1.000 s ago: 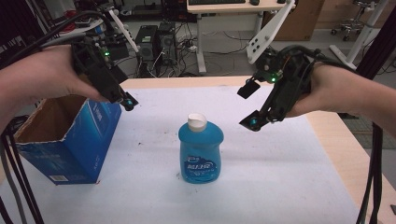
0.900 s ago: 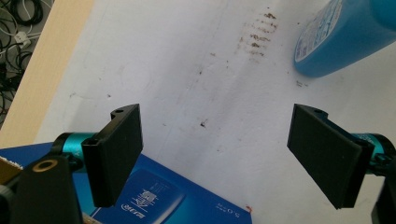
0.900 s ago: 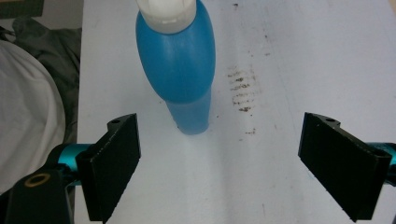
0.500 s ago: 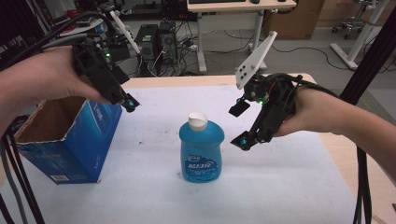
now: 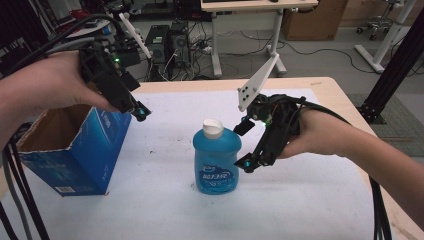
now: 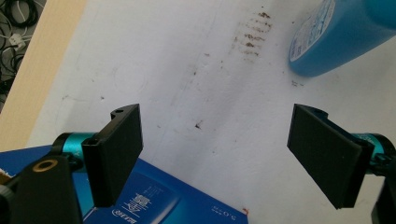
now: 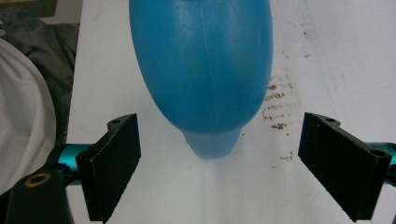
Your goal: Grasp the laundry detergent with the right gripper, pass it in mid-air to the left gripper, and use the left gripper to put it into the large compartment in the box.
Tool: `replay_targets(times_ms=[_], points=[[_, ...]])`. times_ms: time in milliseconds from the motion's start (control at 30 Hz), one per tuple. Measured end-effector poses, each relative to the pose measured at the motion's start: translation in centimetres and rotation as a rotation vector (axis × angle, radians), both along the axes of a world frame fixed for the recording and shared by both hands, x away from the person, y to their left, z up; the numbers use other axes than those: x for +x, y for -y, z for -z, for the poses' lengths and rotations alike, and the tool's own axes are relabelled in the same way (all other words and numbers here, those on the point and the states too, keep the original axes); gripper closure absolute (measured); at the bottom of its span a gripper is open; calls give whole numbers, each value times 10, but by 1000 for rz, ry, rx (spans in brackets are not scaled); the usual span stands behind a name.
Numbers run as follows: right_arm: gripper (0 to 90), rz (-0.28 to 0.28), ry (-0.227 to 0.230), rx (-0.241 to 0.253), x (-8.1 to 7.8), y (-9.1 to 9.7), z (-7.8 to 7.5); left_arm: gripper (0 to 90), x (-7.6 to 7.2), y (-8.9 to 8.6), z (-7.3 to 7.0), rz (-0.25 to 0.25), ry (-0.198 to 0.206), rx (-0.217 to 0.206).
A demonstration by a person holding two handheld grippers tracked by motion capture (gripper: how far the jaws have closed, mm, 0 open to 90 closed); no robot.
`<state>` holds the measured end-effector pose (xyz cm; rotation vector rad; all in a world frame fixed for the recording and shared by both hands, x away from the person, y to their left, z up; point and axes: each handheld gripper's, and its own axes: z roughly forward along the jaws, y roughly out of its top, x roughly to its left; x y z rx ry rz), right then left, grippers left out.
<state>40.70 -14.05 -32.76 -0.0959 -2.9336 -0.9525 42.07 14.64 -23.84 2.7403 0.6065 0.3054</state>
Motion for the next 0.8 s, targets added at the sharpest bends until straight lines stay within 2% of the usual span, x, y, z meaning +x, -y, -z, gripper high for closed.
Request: replay_targets(times_ms=[700, 800], points=[[127, -12, 15, 35, -3, -21, 14, 183, -1, 1, 1, 7, 2, -3], [176, -21, 18, 47, -3, -22, 14, 183, -1, 0, 0, 6, 4, 0]])
